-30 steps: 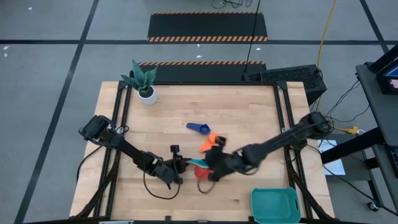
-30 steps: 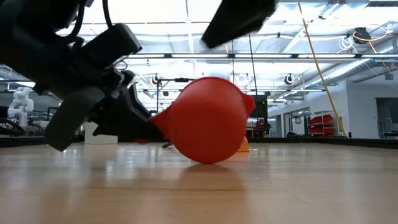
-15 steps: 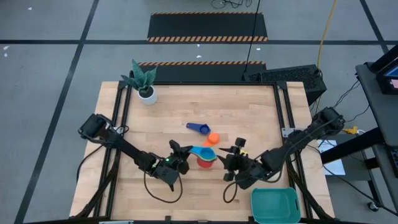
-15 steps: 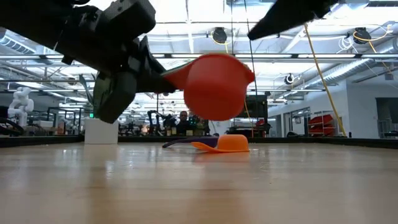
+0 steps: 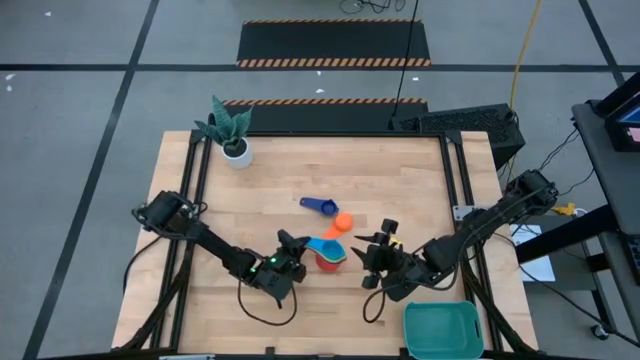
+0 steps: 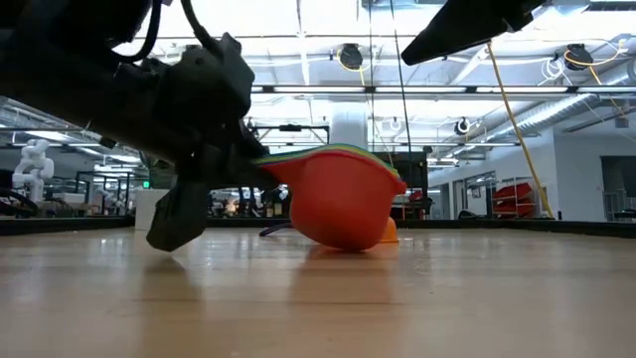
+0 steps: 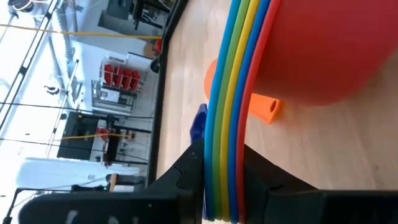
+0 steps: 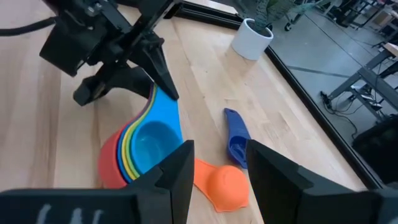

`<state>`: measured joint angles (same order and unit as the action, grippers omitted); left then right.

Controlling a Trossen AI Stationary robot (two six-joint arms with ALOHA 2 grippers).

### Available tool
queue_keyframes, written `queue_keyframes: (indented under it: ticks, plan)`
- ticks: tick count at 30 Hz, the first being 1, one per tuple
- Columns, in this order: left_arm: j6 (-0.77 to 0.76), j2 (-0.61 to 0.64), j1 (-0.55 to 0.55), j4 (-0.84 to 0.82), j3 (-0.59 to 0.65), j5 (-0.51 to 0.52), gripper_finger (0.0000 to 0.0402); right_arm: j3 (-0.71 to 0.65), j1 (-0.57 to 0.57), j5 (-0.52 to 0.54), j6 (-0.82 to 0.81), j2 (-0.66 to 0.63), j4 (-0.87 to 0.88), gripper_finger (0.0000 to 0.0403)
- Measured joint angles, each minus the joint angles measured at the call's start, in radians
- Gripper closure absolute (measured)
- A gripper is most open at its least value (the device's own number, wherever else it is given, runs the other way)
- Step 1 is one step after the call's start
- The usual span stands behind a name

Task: Nest measuring cups in basket
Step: Stack the orange measuring cup on top of the light blue measuring cup

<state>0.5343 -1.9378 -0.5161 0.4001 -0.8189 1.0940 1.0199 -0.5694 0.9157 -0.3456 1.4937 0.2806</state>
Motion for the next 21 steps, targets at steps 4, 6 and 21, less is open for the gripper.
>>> queue_keyframes:
  ticks: [4,6,21]
  plan:
    - [-0.024,-0.002,-0.006,-0.002,0.0,-0.008,0.0335,0.0,0.0,0.0,-0.008,0.0,-0.001,0.0266]
    - [-0.039,-0.002,-0.01,-0.003,0.0,-0.017,0.0324,0.0,0.0,0.0,-0.008,0.0,-0.002,0.0266]
    - [-0.143,-0.002,-0.058,-0.017,0.001,-0.022,0.0133,0.0,0.0,-0.004,-0.009,0.0,-0.001,0.0266]
